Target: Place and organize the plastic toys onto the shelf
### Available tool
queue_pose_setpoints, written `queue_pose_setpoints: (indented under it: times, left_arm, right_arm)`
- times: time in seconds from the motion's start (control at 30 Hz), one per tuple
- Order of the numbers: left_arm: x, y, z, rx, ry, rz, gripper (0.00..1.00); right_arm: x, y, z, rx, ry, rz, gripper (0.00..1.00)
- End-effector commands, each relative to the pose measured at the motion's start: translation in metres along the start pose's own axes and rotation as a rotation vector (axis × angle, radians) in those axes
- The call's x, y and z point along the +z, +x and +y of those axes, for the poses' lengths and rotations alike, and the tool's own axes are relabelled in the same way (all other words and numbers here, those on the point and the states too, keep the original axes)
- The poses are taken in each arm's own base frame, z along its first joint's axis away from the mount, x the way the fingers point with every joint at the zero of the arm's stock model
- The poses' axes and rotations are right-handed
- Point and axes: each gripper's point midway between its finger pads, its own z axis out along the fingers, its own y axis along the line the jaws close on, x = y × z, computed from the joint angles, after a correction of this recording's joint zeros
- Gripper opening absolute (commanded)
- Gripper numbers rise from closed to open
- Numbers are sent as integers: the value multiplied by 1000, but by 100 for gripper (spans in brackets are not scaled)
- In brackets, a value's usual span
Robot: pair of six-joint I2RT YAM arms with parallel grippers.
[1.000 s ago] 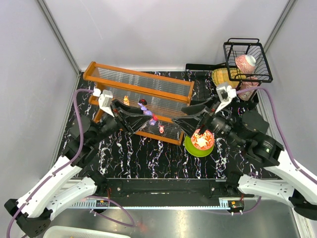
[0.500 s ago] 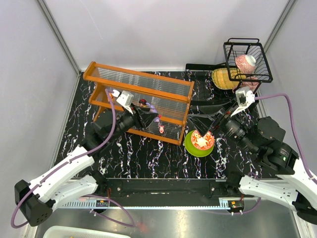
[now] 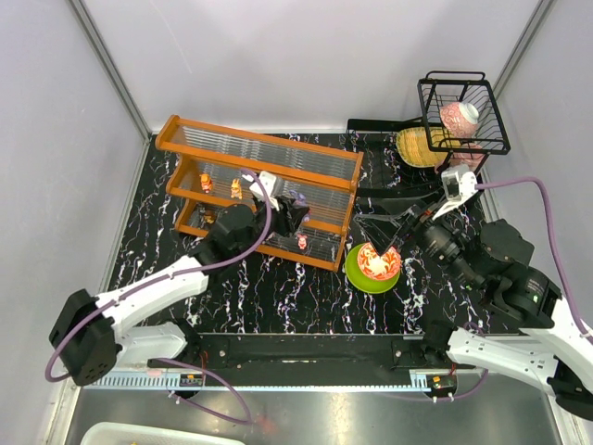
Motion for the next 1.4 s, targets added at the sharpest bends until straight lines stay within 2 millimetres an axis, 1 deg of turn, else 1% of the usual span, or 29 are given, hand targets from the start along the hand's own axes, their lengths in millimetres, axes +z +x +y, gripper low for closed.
queue_pose_setpoints:
  times: [0.0, 0.03, 0.13, 0.23, 0.3, 0.37, 0.4, 0.43, 0.8, 1.2, 1.3, 1.37]
  left_arm:
    - [17, -34, -2, 28, -21, -139, 0]
    - [22, -29, -1, 30, -25, -129, 0]
    - [28, -26, 3, 40, -48, -130, 0]
    - [34, -27, 7, 52, -71, -138, 0]
    - [37, -29, 8, 58, -80, -146, 0]
    - [40, -26, 11, 62, -91, -142, 0]
    - [41, -29, 11, 63, -92, -152, 0]
    - [43, -26, 12, 66, -97, -145, 0]
    - [58, -16, 20, 82, -135, -166, 0]
    - [67, -9, 23, 136, -179, -166, 0]
    - [67, -6, 23, 149, -190, -161, 2]
    - [66, -4, 22, 156, -197, -160, 6]
  right_arm:
    - [-8, -15, -6, -20, 31, -47, 86]
    - [-10, -16, -7, -22, 32, -50, 86]
    - [-13, -17, -11, -28, 45, -55, 87]
    - [-16, -19, -13, -34, 56, -59, 88]
    - [-16, -19, -14, -40, 59, -58, 89]
    - [-16, -18, -15, -39, 63, -58, 89]
    - [-16, -19, -15, -40, 62, -59, 89]
    - [-16, -17, -15, -43, 65, -56, 89]
    - [-17, -17, -18, -55, 77, -50, 90]
    - [-13, -14, -19, -74, 86, -36, 92]
    - [-13, -14, -19, -78, 86, -34, 92]
    - [-13, -14, -19, -80, 87, -33, 92]
